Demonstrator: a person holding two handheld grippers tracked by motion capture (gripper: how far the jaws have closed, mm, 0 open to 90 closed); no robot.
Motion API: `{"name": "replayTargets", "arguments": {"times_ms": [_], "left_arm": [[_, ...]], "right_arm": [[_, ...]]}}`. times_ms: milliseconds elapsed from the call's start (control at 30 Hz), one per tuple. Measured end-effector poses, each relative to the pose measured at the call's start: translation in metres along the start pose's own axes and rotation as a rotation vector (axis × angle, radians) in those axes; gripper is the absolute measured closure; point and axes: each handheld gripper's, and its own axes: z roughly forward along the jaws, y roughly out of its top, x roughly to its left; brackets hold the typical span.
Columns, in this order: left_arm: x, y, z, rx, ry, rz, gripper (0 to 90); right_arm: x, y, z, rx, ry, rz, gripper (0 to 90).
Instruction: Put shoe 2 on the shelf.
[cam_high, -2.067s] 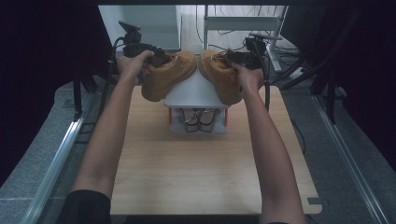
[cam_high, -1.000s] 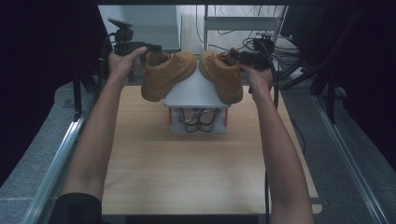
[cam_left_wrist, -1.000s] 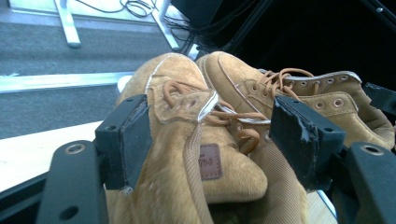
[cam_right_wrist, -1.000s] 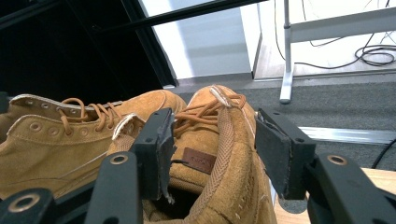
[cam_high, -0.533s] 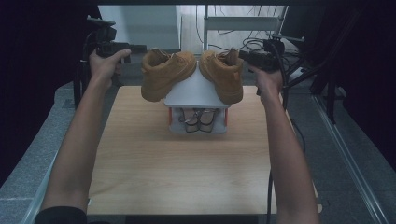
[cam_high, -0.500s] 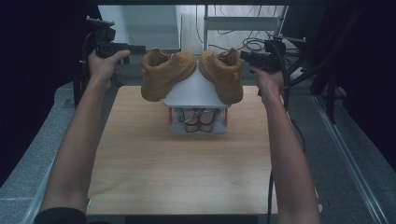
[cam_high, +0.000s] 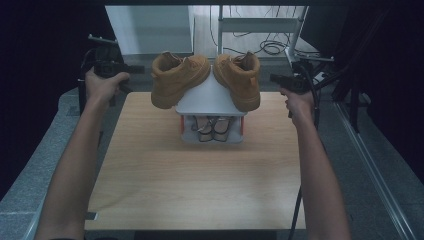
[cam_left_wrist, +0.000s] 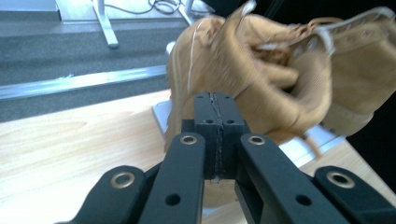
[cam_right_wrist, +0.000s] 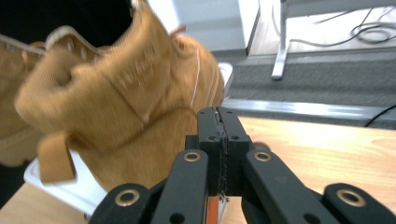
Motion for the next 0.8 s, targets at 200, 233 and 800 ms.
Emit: {"name": "replayTargets", "arguments": {"times_ms": [200,233,800], "left_arm": [[0.011,-0.019,0.01,0.028,0.007,-0.012,90.0],[0.012,-0.021,0.012,0.031,0.013,-0.012,90.0],[0.026,-0.055,0.045,0.108,0.038,-0.006,90.0]], "right_arm": [[-0.007,-0.017,0.009,0.029,0.002,-0.003,89.4],[-0.008,-0.019,0.01,0.029,0.002,-0.001,89.4],[-0.015,-0.042,0.025,0.071,-0.012,-0.037,89.4]]}}
